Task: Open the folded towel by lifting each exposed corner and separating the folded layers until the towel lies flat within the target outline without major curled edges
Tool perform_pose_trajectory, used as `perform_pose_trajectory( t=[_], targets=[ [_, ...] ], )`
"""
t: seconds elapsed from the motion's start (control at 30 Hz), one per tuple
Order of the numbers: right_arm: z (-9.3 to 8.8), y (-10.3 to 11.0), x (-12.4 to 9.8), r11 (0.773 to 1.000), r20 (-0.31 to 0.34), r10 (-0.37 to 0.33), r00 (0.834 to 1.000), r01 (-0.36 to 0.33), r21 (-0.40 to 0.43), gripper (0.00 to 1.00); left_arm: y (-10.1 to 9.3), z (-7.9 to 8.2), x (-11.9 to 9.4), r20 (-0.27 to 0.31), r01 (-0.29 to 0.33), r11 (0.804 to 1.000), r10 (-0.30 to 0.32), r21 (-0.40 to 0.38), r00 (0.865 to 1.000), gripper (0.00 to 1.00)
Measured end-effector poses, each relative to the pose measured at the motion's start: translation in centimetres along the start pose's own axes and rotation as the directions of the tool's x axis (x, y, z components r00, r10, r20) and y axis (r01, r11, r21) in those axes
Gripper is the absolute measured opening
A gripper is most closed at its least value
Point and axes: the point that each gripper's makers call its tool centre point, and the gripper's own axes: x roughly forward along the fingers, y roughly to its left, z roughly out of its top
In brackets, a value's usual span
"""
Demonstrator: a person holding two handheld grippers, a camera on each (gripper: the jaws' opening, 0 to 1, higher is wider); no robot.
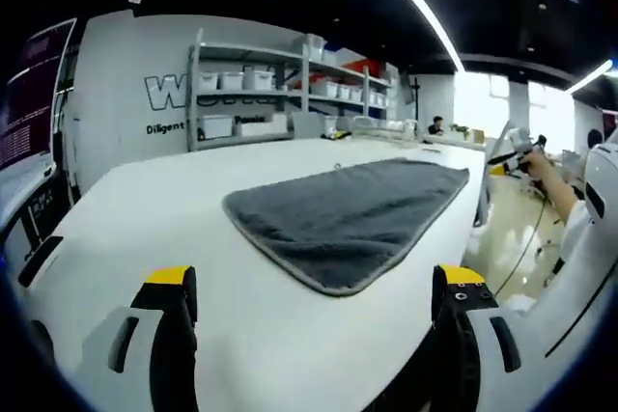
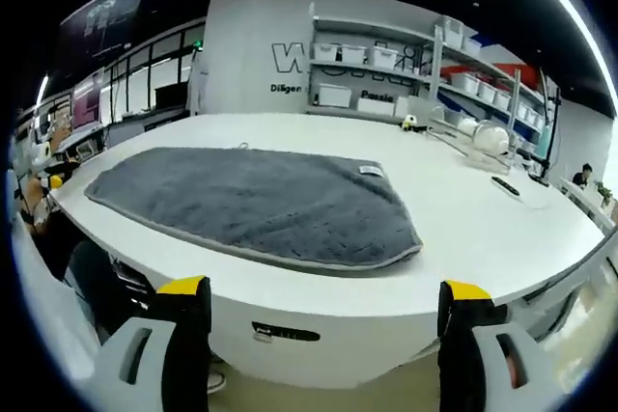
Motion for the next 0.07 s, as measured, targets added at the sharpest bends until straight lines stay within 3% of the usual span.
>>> perform_pose_trajectory(
  t=[0.07],
  targets=[
    [-0.14, -0.10, 0.33, 1.000, -0.003, -0.006, 1.000, 0.006, 0.008, 0.99, -0.18, -0.02, 0.10, 0.013, 0.017, 1.000, -0.017, -0.025, 1.000, 0.99]
  ],
)
